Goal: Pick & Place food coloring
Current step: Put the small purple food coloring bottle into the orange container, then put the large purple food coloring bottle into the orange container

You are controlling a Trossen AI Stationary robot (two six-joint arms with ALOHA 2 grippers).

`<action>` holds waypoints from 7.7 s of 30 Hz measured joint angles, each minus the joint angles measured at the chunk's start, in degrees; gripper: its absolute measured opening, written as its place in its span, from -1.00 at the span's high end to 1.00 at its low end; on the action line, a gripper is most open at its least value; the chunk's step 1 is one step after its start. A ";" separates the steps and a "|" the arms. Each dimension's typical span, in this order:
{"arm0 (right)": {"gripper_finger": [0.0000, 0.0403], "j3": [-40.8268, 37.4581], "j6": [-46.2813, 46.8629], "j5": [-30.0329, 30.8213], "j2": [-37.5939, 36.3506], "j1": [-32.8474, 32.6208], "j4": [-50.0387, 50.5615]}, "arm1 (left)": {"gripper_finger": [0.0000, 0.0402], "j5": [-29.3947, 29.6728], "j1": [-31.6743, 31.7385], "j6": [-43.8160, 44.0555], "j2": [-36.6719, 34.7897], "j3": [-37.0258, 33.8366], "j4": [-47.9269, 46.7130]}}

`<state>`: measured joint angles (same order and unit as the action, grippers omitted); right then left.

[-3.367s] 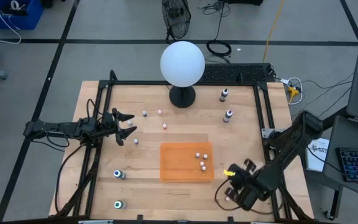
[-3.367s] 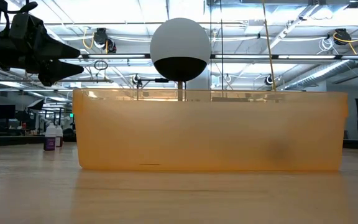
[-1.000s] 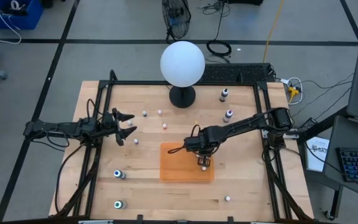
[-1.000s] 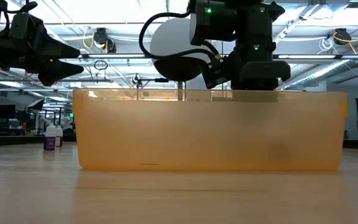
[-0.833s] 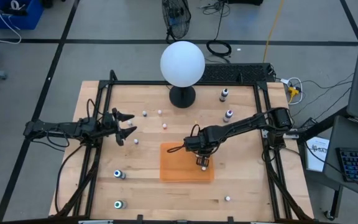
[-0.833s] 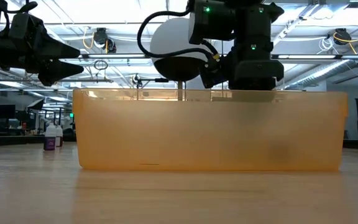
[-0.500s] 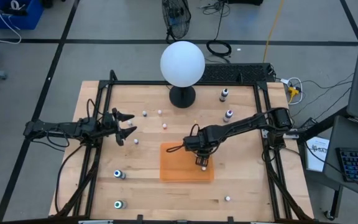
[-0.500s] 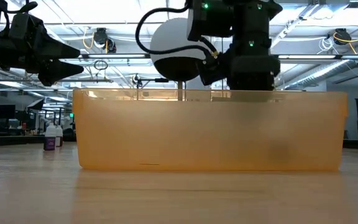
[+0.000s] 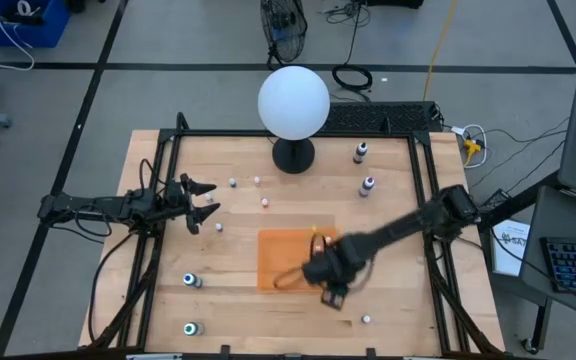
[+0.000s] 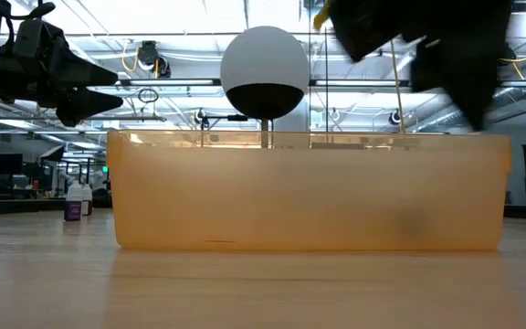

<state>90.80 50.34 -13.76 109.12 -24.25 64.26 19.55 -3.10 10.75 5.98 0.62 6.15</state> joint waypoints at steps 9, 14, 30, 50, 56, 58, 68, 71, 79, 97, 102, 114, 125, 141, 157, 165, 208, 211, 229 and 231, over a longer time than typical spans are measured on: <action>0.38 0.00 19.72 3.39 0.00 -12.82 2.06 | -0.54 0.00 0.01 -0.01 0.01 0.01 0.02; 0.38 -0.46 25.42 7.45 0.00 -16.68 1.50 | -0.54 0.00 -0.01 -0.01 0.01 0.00 0.01; 0.38 -10.92 30.60 7.78 0.00 -19.41 -10.51 | -0.54 0.00 0.01 -0.01 0.00 0.00 0.00; 0.78 -13.99 24.36 8.95 0.00 -19.39 -19.13 | -0.54 0.00 -0.01 -0.01 0.00 0.02 0.02; 0.78 -13.53 16.12 15.45 -0.09 -18.34 -21.34 | -0.54 -0.02 -0.01 0.00 0.01 0.02 0.02; 0.78 -12.90 13.43 16.73 -1.04 -17.51 -20.82 | -0.54 0.00 0.00 -0.01 0.01 0.00 0.01; 0.78 -10.60 -11.18 27.24 -11.82 -11.00 -32.66 | -0.54 -0.02 -0.01 -0.01 0.00 0.00 0.00; 0.78 -10.60 -14.24 26.72 -14.04 -7.58 -30.90 | -0.54 -0.02 0.00 0.00 0.01 0.01 0.00; 0.78 -9.79 -13.59 19.69 -11.42 0.42 -15.55 | -0.54 -0.02 0.00 0.00 0.00 0.01 -0.02; 0.78 -9.77 -13.80 10.47 0.13 0.65 -13.53 | -0.54 -0.02 0.01 -0.01 0.00 0.00 0.02; 0.60 -9.77 -11.85 10.64 0.18 0.65 -13.61 | -0.54 -0.02 -0.01 -0.01 0.02 0.00 0.01; 0.43 -9.77 -8.54 7.39 -1.03 0.56 -13.71 | -0.54 -0.02 -0.01 -0.01 0.01 0.00 0.02; 0.55 -9.79 -7.89 20.21 -15.77 3.27 -6.59 | -0.54 -0.02 0.01 -0.01 0.01 0.00 0.01; 0.61 -9.79 -24.54 37.43 -36.46 24.66 -17.32 | -0.54 -0.02 -0.01 0.01 0.01 0.00 0.02; -0.19 -9.80 -23.39 28.51 -25.25 43.40 9.00 | -0.54 -0.02 0.00 0.00 0.00 0.00 0.02; -0.14 -12.20 -22.48 23.98 -19.15 48.90 11.06 | -0.54 -0.02 -0.01 -0.01 0.00 0.02 0.06; 0.35 -28.63 -35.18 19.95 -31.11 41.72 -23.17 | -0.54 -0.01 0.00 0.00 0.02 0.00 -0.04; 0.35 -28.61 -36.34 19.83 -36.40 35.86 -30.67 | -0.54 -0.02 -0.01 -0.01 0.01 0.00 -0.02; 0.35 24.61 -36.03 29.79 -3.64 14.07 12.35 | -0.54 -0.02 0.00 0.00 0.00 0.01 -0.04; 0.35 24.83 -35.57 28.32 0.27 14.52 16.41 | -0.54 -0.02 0.00 -0.01 0.01 0.01 0.00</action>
<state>115.64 14.77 14.56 109.39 -9.72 80.68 19.53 -3.10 10.75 5.99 0.63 6.15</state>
